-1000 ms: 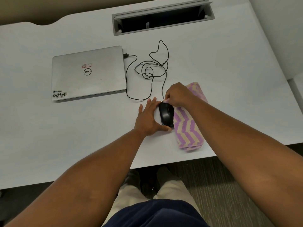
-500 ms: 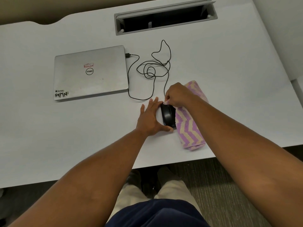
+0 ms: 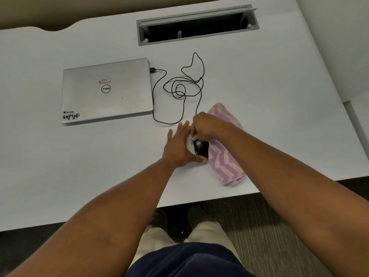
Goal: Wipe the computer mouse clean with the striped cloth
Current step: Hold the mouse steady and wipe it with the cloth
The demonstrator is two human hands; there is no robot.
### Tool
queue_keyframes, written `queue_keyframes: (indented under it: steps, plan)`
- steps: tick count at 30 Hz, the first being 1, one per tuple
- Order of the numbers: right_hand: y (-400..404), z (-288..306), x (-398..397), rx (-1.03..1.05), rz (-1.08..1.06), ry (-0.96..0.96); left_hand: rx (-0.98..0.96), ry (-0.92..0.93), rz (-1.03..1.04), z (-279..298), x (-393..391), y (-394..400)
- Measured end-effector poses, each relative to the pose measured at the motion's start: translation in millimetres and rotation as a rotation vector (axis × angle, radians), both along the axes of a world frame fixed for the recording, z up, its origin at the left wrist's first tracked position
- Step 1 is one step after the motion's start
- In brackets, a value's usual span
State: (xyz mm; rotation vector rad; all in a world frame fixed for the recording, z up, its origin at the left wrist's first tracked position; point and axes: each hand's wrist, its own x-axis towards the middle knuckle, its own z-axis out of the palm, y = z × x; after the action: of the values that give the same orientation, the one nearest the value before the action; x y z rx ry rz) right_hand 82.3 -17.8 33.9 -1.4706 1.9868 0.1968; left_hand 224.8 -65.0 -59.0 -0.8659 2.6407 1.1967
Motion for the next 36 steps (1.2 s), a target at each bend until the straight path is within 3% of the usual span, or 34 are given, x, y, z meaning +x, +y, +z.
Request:
queue_keyframes:
  steps: [13,17,24,31,36]
  plan:
    - [19,-11,17,0.201,0.142,-0.035,-0.093,-0.057,-0.074,10,-2,4]
    - [27,-11,13,0.229,0.086,-0.095,-0.117,-0.071,-0.086,12,-4,5]
    - [45,-13,-7,0.161,-0.015,-0.043,-0.138,-0.088,-0.084,11,-3,6]
    - [58,-18,-33,-0.097,-0.305,-0.185,-0.151,-0.104,-0.086,11,-2,6]
    - [40,-19,-34,-0.21,-0.371,-0.172,-0.134,-0.105,-0.083,12,-2,5]
